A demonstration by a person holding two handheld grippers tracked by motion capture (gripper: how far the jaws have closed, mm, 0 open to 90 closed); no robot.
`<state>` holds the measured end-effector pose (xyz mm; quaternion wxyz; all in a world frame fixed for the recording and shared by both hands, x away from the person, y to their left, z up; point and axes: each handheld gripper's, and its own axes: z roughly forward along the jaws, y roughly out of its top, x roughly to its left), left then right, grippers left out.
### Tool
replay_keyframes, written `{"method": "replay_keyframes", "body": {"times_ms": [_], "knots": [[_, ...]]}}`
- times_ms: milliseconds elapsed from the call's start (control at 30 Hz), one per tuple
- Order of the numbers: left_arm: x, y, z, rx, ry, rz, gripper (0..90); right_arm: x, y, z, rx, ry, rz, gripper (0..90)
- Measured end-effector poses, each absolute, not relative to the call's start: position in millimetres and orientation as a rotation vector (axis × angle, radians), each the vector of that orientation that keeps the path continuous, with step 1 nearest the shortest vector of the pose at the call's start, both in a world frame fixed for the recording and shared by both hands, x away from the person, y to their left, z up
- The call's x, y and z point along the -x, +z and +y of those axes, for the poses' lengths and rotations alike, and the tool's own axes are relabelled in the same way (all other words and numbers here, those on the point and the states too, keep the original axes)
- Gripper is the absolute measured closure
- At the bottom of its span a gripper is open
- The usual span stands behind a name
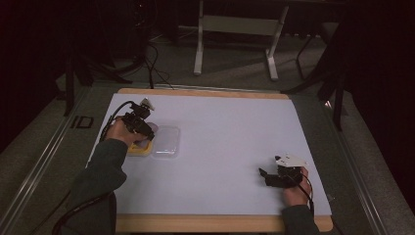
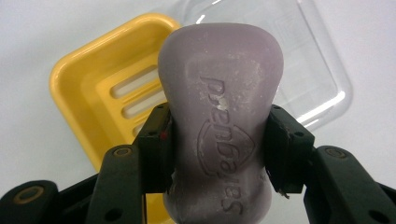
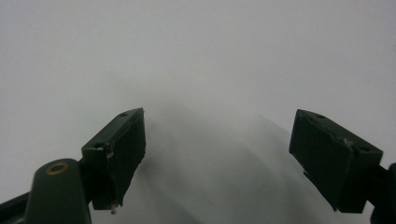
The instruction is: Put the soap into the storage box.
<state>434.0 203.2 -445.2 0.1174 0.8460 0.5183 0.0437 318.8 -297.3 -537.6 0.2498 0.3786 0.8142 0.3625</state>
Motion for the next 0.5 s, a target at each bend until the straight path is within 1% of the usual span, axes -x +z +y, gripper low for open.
{"method": "replay_keyframes", "body": {"times_ms": [500], "knots": [[-440, -454, 215, -2.381, 0.132, 1.653, 49.8, -319, -538, -297, -1.029, 0.986, 2.217, 18.2]]}}
